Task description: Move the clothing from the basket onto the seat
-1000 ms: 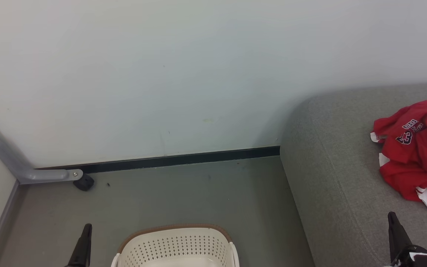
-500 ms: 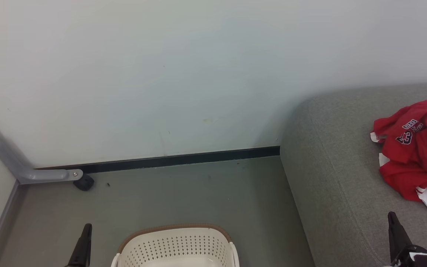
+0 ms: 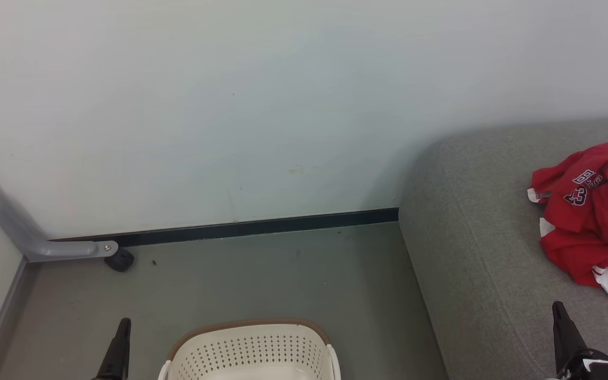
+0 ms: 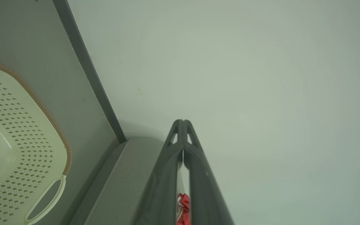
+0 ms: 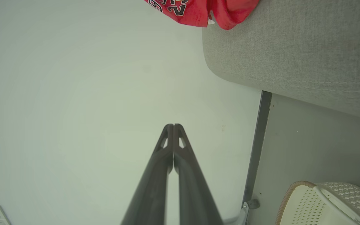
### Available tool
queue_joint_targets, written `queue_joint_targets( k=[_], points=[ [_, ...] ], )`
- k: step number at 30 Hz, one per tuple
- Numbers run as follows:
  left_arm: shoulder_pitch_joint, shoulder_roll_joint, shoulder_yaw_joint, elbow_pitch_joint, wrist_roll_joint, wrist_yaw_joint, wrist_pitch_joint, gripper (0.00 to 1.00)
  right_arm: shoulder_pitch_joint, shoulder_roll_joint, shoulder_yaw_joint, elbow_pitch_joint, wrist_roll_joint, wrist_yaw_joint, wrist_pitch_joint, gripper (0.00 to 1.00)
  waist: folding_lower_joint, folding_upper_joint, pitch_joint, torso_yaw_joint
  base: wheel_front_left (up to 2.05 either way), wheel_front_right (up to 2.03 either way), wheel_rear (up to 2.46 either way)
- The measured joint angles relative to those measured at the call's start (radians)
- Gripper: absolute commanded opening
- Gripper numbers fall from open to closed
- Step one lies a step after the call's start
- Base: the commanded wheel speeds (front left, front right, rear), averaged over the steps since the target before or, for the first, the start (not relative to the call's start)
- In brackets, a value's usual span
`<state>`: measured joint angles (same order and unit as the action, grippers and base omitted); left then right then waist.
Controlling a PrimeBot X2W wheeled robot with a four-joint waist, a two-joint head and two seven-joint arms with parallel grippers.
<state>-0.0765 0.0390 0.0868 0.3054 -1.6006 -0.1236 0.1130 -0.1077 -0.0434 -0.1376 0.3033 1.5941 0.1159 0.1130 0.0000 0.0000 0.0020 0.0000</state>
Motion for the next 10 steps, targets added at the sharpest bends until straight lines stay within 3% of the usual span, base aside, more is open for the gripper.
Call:
queue_joint_targets(
  k=[10],
  points=[
    [0.0,0.0,0.0,0.0,0.0,0.0,0.0,0.0,0.0,0.0,0.0,0.0,0.0,0.0,0.0,0.0,0.0,0.0001,0.0,0.0,0.0,0.0,0.0]
  ],
)
